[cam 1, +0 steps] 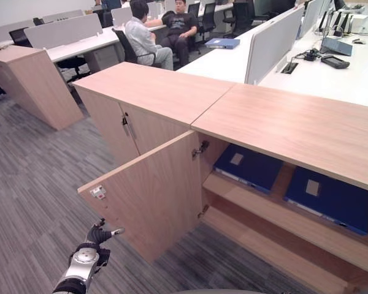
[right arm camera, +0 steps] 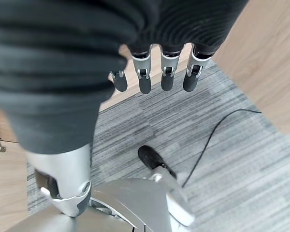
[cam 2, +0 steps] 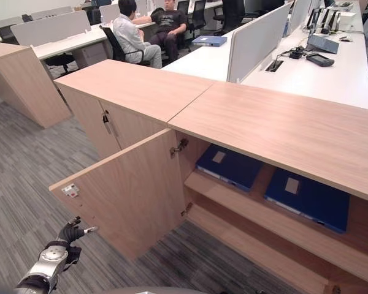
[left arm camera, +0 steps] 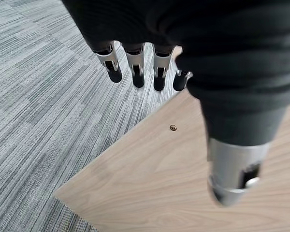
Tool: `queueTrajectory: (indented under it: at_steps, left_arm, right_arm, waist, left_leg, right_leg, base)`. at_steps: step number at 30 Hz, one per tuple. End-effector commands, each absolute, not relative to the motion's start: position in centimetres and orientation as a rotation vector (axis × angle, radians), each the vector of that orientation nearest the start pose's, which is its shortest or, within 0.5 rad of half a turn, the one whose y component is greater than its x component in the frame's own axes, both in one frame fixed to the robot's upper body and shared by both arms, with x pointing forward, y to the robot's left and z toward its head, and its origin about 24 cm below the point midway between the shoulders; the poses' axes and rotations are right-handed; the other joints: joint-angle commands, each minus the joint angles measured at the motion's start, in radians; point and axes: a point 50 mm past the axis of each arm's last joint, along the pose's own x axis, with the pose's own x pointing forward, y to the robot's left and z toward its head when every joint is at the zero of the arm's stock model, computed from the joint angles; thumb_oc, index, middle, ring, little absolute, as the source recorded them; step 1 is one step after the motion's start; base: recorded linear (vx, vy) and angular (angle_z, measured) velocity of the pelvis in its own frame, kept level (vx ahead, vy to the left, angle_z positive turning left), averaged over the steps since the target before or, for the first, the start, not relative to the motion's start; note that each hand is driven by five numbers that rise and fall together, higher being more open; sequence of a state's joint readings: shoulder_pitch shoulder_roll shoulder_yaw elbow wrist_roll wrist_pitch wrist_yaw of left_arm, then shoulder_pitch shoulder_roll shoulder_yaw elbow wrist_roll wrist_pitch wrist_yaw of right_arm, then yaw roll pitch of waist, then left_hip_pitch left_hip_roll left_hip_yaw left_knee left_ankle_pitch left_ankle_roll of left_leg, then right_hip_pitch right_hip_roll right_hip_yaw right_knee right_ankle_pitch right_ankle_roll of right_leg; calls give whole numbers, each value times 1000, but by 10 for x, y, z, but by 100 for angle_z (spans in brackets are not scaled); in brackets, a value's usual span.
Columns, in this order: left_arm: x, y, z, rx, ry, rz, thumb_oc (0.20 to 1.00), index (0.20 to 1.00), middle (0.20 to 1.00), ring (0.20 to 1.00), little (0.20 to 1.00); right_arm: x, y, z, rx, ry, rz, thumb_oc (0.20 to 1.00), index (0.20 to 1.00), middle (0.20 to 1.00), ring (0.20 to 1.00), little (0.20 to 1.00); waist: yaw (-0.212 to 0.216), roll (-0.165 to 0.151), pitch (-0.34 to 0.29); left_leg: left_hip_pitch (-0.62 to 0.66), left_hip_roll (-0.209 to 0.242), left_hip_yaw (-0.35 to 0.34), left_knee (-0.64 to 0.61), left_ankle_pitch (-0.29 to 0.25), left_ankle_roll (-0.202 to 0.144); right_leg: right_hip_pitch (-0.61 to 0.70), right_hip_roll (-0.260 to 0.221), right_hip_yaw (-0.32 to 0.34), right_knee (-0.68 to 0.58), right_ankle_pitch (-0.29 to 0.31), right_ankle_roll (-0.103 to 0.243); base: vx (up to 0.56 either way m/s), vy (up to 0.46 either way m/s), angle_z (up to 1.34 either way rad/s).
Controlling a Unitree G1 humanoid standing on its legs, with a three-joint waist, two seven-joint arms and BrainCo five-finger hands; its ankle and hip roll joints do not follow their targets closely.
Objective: Put the empty folder in the office cabinet
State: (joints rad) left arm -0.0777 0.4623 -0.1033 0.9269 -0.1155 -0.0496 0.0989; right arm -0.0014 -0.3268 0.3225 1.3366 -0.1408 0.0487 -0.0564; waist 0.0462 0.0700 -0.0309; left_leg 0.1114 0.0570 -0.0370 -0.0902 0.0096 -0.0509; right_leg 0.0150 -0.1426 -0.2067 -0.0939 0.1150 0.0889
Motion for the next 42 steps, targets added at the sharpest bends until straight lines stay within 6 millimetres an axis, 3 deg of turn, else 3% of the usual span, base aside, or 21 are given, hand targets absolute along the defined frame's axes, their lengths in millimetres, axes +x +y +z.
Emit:
queueTrajectory:
  at_steps: [1,6,12,22,23,24,29,31,32,33,34,38,39,40,41,42]
  left_arm:
    - [220,328,-58,348,656,379,1000,1000,1000,1000,1000]
    - [214,376,-38,368,715,533,1000,1000,1000,1000,1000]
    - [217,408,-8,391,707,633,1000,1000,1000,1000,1000]
    - [226,428,24,419,651,688,1000,1000,1000,1000,1000]
    - [245,421,36,411,573,659,1000,1000,1000,1000,1000]
    - [245,421,36,411,573,659,1000,1000,1000,1000,1000]
    - [294,378,50,398,413,516,1000,1000,1000,1000,1000]
    - [313,353,53,373,346,445,1000,1000,1000,1000,1000]
    - [332,320,60,347,258,350,1000,1000,1000,1000,1000]
    - [337,310,61,341,236,316,1000,1000,1000,1000,1000]
    - [337,310,61,341,236,316,1000,1000,1000,1000,1000]
    - [346,237,64,232,87,74,1000,1000,1000,1000,1000]
    - [346,237,63,232,87,74,1000,1000,1000,1000,1000]
    - [335,201,59,138,39,-76,1000,1000,1000,1000,1000]
    - [335,201,59,138,39,-76,1000,1000,1000,1000,1000]
    - [306,154,44,-8,44,-307,1000,1000,1000,1000,1000]
  right_arm:
    - [55,-235,-169,-640,1401,227,1000,1000,1000,1000,1000]
    - [53,-241,-168,-657,1410,228,1000,1000,1000,1000,1000]
    - [55,-247,-166,-652,1408,194,1000,1000,1000,1000,1000]
    - [56,-251,-165,-638,1404,172,1000,1000,1000,1000,1000]
    - [55,-249,-166,-616,1398,168,1000,1000,1000,1000,1000]
    - [55,-249,-166,-616,1398,168,1000,1000,1000,1000,1000]
    - [53,-247,-166,-602,1397,162,1000,1000,1000,1000,1000]
    - [54,-246,-166,-596,1392,156,1000,1000,1000,1000,1000]
    - [54,-245,-167,-589,1389,150,1000,1000,1000,1000,1000]
    - [54,-245,-167,-588,1389,148,1000,1000,1000,1000,1000]
    - [54,-245,-167,-588,1389,148,1000,1000,1000,1000,1000]
    - [53,-241,-168,-574,1382,142,1000,1000,1000,1000,1000]
    - [53,-241,-168,-574,1383,142,1000,1000,1000,1000,1000]
    - [52,-236,-169,-566,1382,144,1000,1000,1000,1000,1000]
    - [52,-236,-169,-566,1382,144,1000,1000,1000,1000,1000]
    - [50,-231,-171,-567,1388,167,1000,1000,1000,1000,1000]
  waist:
    - [-21,-34,-23]
    - [-40,-32,-37]
    - [-58,-35,-45]
    - [-74,-45,-52]
    - [-83,-49,-52]
    - [-82,-49,-52]
    - [-90,-55,-46]
    - [-94,-57,-43]
    - [-96,-59,-40]
    - [-97,-59,-38]
    - [-96,-59,-38]
    - [-97,-65,-28]
    - [-97,-65,-28]
    - [-94,-69,-22]
    - [-94,-69,-22]
    - [-92,-74,-17]
  left_leg:
    - [-54,-3,-52,3,-37,16]
    - [-46,7,-27,3,-39,12]
    - [-44,16,-4,3,-38,9]
    - [-43,16,30,3,-41,10]
    - [-43,14,36,3,-44,12]
    - [-43,14,37,3,-44,12]
    - [-45,9,37,3,-44,15]
    - [-46,8,36,3,-44,17]
    - [-47,6,35,3,-44,18]
    - [-48,5,34,3,-43,18]
    - [-48,5,34,3,-43,18]
    - [-51,2,29,3,-42,22]
    - [-51,2,29,3,-42,22]
    - [-52,1,26,3,-43,25]
    - [-52,1,26,3,-43,25]
    - [-51,0,25,3,-46,28]
  right_leg:
    - [3,-26,18,7,-65,63]
    - [-2,-14,38,7,-70,64]
    - [-11,-4,58,7,-67,65]
    - [-27,3,83,7,-56,70]
    - [-31,3,90,7,-52,74]
    - [-31,3,90,7,-52,74]
    - [-31,0,91,7,-50,75]
    - [-30,-1,90,7,-49,76]
    - [-30,-3,88,7,-47,77]
    - [-30,-4,87,7,-46,77]
    - [-30,-4,87,7,-46,77]
    - [-30,-6,86,7,-43,76]
    - [-30,-6,86,7,-43,76]
    - [-29,-7,86,7,-42,75]
    - [-29,-7,86,7,-43,75]
    - [-28,-8,89,7,-42,75]
  base:
    - [-3,-20,-8]
    - [1,-20,-14]
    - [-11,-7,-15]
    - [-19,0,-11]
    - [-17,8,-8]
    - [0,0,0]
    - [-4,0,-1]
    - [-9,-2,2]
    - [-18,-6,7]
    - [-13,-5,13]
    - [-10,-2,16]
    - [-16,-5,13]
    - [-9,-2,16]
    - [-3,1,18]
    - [8,7,19]
    - [15,8,15]
